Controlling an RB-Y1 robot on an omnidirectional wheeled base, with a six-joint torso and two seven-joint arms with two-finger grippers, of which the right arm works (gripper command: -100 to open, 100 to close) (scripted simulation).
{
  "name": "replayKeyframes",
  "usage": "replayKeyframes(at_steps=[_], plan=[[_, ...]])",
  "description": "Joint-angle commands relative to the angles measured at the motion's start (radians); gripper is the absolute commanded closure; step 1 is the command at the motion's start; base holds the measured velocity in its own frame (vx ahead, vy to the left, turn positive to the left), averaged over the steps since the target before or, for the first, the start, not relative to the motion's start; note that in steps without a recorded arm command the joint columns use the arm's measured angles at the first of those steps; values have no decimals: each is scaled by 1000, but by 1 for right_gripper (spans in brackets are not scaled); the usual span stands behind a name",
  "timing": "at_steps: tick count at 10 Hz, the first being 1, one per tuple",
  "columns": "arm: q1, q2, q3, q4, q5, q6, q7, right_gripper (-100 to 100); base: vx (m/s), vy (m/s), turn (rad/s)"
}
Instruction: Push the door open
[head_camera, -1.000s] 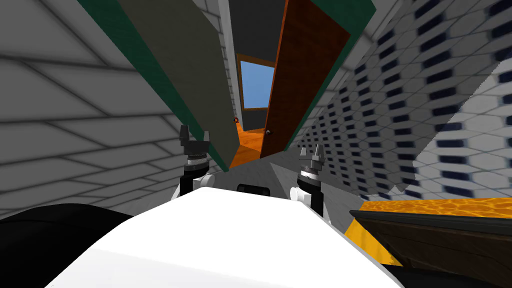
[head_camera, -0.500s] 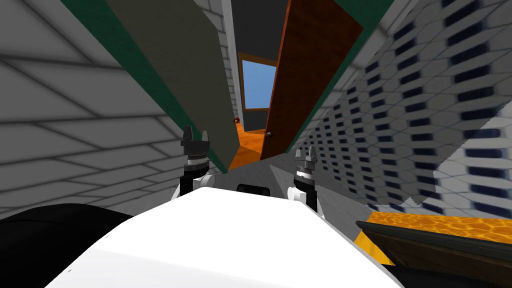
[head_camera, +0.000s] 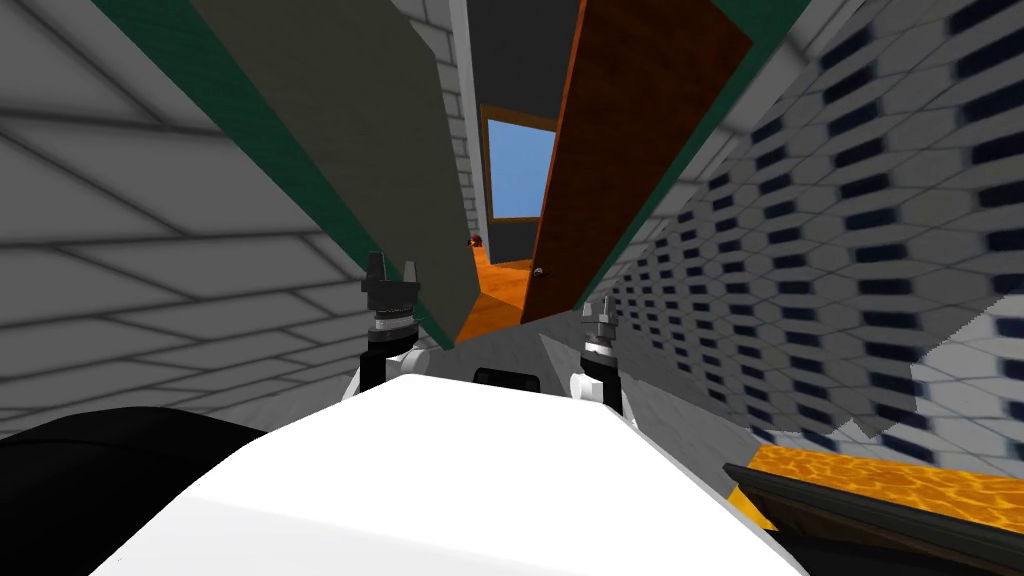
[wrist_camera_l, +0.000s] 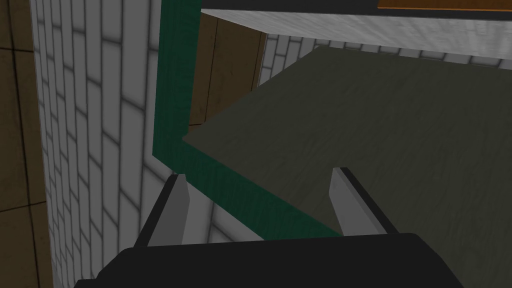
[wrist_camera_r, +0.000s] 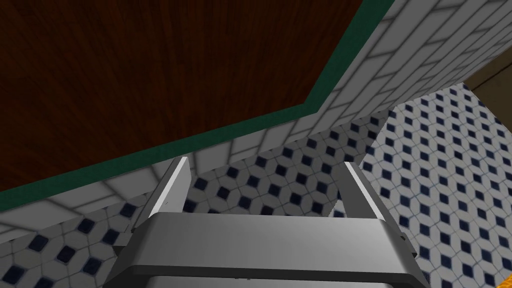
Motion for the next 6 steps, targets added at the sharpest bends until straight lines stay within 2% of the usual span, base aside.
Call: replayKeyframes(at_steps=[1,6], plan=[[-12,-7,5,44,2,-14,-1,-100,103,-40,72],[-46,-21,32,173,14,-47,3,-100,99,-64,74]])
